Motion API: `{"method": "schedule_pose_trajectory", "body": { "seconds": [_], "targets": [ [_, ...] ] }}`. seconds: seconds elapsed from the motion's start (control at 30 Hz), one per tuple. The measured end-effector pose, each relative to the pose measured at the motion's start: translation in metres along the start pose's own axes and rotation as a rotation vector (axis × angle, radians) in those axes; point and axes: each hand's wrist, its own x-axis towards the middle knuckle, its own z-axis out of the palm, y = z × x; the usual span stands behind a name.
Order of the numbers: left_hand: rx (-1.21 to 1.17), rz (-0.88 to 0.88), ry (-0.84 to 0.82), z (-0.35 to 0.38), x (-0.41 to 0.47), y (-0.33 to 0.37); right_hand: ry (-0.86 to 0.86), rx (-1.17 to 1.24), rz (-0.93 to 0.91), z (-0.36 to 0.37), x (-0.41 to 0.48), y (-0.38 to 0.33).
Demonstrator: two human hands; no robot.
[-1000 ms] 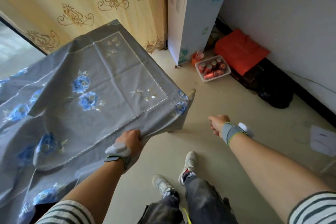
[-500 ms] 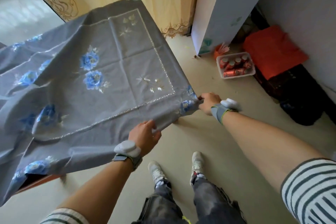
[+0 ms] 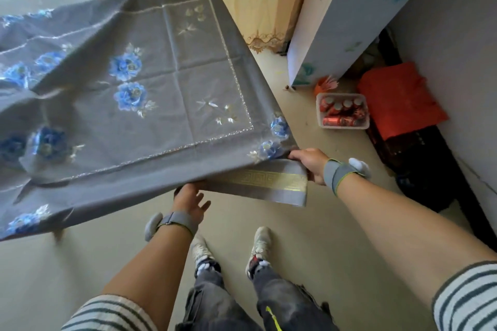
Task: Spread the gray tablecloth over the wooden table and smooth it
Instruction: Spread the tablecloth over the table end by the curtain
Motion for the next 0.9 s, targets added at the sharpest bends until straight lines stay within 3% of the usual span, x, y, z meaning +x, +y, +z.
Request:
{"method": "schedule_pose_trajectory", "body": {
  "seconds": [0.13,0.37,0.53,0.7,0.9],
  "targets": [
    [-0.099,-0.03,0.02,-0.007,-0.003,0.019,-0.017,-0.17,-0.016,-0.017,-0.002,0.005],
    [-0.034,0.029,0.166,-0.018,-0.01,0.012,0.156,-0.666,-0.202,-0.012,-0.008,-0.019],
    [0.045,0.094,0.146,-0.021,-0.02,0.026,0.276,-0.876,-0.536,0.025,-0.027,-0.054],
    [0.144,0.077,0.117,-0.041,-0.04,0.04,0.136,-1.117,-0.642,0.068,-0.049,-0.079],
    [0.162,0.127,0.13,-0.084,-0.06,0.077,0.065,-1.212,-0.771,0.122,-0.074,-0.113]
  ]
}}
